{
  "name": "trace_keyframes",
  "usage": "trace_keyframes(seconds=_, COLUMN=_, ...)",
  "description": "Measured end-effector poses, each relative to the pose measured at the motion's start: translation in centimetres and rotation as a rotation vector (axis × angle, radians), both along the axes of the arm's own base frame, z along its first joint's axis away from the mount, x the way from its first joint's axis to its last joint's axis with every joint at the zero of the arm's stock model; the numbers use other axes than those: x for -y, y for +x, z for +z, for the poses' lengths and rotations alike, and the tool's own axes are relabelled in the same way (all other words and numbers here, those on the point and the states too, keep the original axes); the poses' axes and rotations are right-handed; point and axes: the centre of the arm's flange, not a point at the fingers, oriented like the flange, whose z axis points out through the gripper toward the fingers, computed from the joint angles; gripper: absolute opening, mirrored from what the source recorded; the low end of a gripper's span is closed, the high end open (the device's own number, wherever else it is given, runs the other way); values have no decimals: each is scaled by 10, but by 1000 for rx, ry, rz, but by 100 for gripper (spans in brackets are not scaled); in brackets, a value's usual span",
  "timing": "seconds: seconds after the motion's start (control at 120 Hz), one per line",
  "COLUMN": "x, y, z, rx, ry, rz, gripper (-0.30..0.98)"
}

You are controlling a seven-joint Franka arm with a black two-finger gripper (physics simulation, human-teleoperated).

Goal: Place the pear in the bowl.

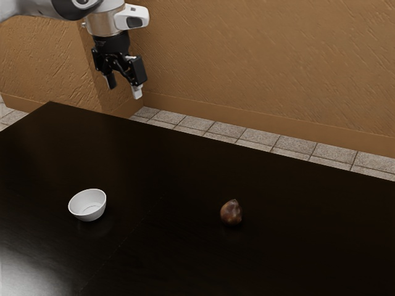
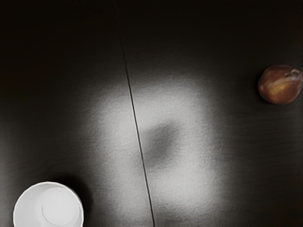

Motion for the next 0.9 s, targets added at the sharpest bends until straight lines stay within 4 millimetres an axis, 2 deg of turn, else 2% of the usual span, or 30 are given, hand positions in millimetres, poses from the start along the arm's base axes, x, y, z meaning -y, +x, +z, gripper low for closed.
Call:
trace_keyframes(seconds=0.1, x=-2, y=0, z=-1, rx=-3, ry=-6, rz=2, gripper=69)
trace_keyframes(seconds=0.167, x=-3, y=2, z=14, rx=28, ry=-8, rz=2, gripper=69)
trace_keyframes(seconds=0.2, x=0, y=10, z=6, rx=20, ry=-2, rz=0, gripper=69)
trace_keyframes(seconds=0.317, x=30, y=51, z=-52, rx=-12, ry=27, rz=-36, gripper=69)
trace_keyframes(seconds=0.375, x=57, y=73, z=-91, rx=-28, ry=38, rz=-74, gripper=69)
trace_keyframes(seconds=0.442, x=88, y=86, z=-120, rx=-31, ry=37, rz=-121, gripper=69)
trace_keyframes(seconds=0.567, x=134, y=95, z=-161, rx=-43, ry=38, rz=-191, gripper=69)
trace_keyframes(seconds=0.725, x=187, y=96, z=-229, rx=-111, ry=38, rz=-273, gripper=69)
trace_keyframes(seconds=0.783, x=200, y=97, z=-252, rx=-134, ry=41, rz=-289, gripper=69)
trace_keyframes(seconds=0.9, x=225, y=95, z=-281, rx=-173, ry=45, rz=-310, gripper=69)
